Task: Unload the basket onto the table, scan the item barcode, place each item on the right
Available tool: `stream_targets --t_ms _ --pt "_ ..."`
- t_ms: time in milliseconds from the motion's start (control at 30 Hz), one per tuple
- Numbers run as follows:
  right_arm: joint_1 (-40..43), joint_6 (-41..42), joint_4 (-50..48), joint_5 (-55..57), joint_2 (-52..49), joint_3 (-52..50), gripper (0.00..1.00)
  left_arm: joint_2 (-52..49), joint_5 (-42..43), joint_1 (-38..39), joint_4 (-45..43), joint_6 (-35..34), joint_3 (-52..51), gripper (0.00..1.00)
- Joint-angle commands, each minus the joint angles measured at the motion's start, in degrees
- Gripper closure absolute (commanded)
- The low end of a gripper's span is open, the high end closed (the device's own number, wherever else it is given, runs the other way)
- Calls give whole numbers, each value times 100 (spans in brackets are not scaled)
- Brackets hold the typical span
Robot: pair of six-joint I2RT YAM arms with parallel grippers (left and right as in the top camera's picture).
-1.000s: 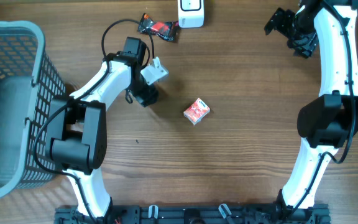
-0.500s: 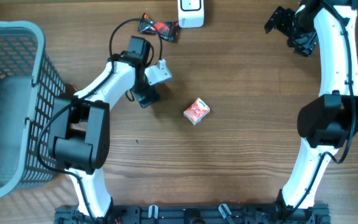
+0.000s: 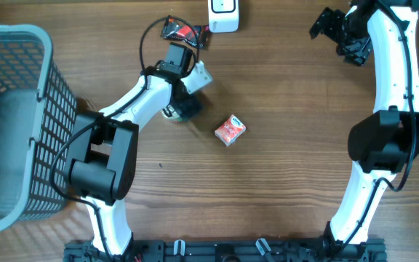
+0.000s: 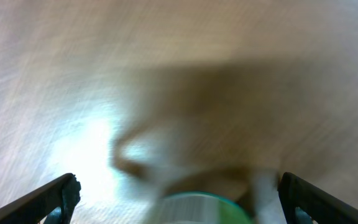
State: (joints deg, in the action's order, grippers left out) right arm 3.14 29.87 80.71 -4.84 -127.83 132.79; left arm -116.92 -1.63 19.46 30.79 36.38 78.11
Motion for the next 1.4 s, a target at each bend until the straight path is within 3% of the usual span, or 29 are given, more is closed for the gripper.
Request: stream_targets --t_ms 0,200,300,467,567,700,800,867,933,1000,1233,1367 --pt "-9 -122 -22 127 70 59 0 -55 -426 -74 -61 -1912 188 0" --pt "-9 -138 -33 144 70 59 0 417 -428 122 7 -3849 577 0" --pt "-9 -138 -28 199 70 59 0 778 -428 251 28 -4500 636 0" --pt "-20 -708 -11 223 70 59 0 1493 -433 557 590 -4575 636 0" --pt "-28 -896 -11 227 70 59 0 2006 -1121 741 1121 -4439 634 0" --pt "-28 -887 35 227 66 57 0 2780 -2592 807 1593 -5707 634 0" --pt "-35 -887 63 225 66 31 0 3263 -2802 802 1781 -5976 634 0" --pt "-48 -885 81 225 63 11 0 3497 -2334 802 1755 -5980 634 0" --pt "-68 -883 96 223 63 -15 0 3543 -1812 802 1788 -5906 634 0" --pt "-72 -881 166 223 63 -15 0 3458 -1843 782 1768 -5755 621 0" --pt "-72 -872 284 221 63 -15 0 2503 -1878 570 2090 -7611 535 0" --pt "-72 -866 282 221 63 -15 0 1775 -1871 542 2308 -7764 535 0"
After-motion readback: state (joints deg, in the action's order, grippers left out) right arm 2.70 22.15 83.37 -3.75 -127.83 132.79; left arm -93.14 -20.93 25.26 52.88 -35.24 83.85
